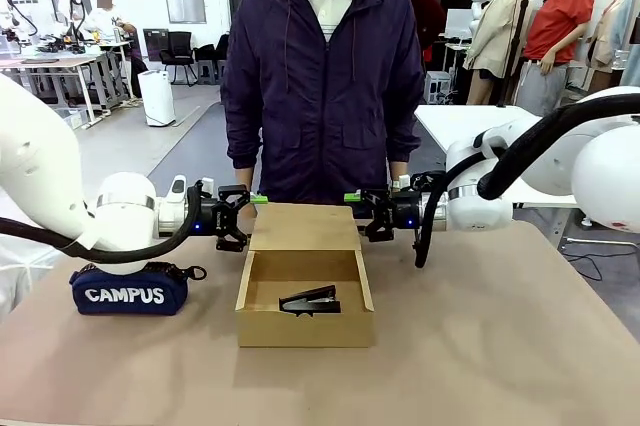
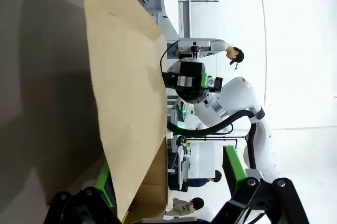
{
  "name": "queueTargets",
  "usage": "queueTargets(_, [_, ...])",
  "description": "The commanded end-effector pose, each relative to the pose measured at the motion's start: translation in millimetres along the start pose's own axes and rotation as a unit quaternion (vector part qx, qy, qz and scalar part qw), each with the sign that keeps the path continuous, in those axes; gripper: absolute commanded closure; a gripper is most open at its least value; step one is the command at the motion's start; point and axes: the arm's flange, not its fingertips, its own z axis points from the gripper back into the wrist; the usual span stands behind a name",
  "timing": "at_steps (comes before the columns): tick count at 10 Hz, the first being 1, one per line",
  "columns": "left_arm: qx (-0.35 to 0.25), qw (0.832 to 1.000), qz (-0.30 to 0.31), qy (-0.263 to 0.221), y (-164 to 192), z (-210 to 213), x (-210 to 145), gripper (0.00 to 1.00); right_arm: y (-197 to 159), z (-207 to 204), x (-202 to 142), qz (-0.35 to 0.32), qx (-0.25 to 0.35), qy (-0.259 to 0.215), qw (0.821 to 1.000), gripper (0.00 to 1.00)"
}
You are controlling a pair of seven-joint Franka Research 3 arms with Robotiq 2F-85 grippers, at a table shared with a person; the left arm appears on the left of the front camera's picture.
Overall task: Pack the items into the box.
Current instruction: Close the Mailer Box.
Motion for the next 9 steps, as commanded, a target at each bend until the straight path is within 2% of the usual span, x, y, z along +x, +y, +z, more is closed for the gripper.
queueTargets(1, [-0.002,1.000,-0.002,0.016,3,0,-1,0.00,-1,-7,-2,0.025,-0.008,-0.004,1.000,0.00])
queueTargets(2, [-0.005,1.000,0.001,0.016,2,2,-1,0.00,0,-9,-5,0.031,-0.012,0.008,0.999,0.00])
queueTargets(3, [-0.004,1.000,-0.001,0.010,-1,2,0,0.19,0,-8,-7,0.028,-0.014,0.019,0.999,0.20])
queueTargets(5, [0.000,1.000,-0.003,0.004,-5,3,3,0.57,5,-7,-8,0.038,-0.007,0.008,0.999,0.60])
queueTargets(9, [-0.019,0.999,-0.027,-0.020,-21,11,8,0.57,26,3,-21,0.054,0.011,0.018,0.998,0.60])
